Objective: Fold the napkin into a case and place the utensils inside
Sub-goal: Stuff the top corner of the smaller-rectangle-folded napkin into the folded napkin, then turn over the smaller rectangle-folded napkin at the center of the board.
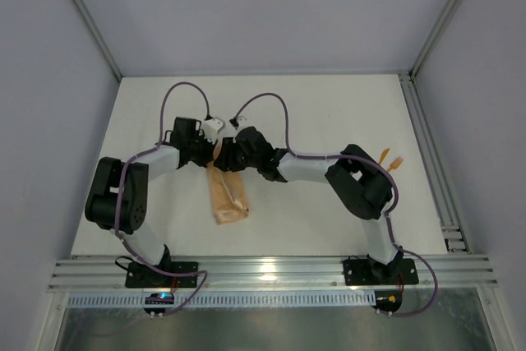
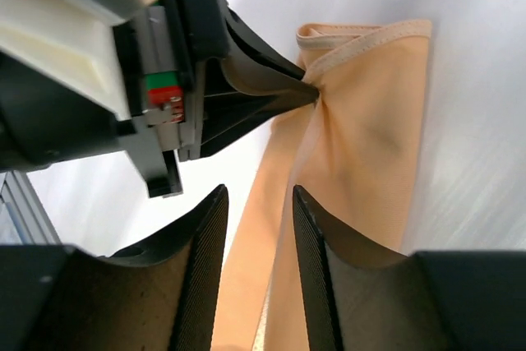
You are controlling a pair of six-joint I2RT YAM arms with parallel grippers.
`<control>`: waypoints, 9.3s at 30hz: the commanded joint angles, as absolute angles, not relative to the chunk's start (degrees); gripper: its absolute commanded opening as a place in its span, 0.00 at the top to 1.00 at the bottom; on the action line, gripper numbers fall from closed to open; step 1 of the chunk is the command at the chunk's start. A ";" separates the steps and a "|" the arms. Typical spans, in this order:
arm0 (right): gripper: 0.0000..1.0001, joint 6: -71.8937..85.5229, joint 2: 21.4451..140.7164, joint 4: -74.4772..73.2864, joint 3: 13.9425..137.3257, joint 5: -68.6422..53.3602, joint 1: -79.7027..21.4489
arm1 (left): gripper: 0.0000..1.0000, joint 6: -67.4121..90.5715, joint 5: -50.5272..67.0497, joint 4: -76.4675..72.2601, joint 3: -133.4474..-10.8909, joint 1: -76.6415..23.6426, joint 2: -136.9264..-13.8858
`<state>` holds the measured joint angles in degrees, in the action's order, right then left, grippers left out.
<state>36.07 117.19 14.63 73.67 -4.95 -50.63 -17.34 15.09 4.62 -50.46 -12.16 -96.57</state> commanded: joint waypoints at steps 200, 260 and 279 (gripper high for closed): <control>0.39 16.96 102.22 -12.39 69.26 -0.27 -60.29 | 1.00 -11.43 18.37 21.97 -60.47 -10.46 -105.73; 0.37 24.84 103.35 -4.93 72.95 -12.03 -48.19 | 1.00 -11.34 17.05 21.09 -58.97 -9.49 -104.68; 0.41 48.68 123.74 22.23 67.50 -22.24 -43.86 | 1.00 -11.34 18.19 20.30 -58.10 -9.49 -102.57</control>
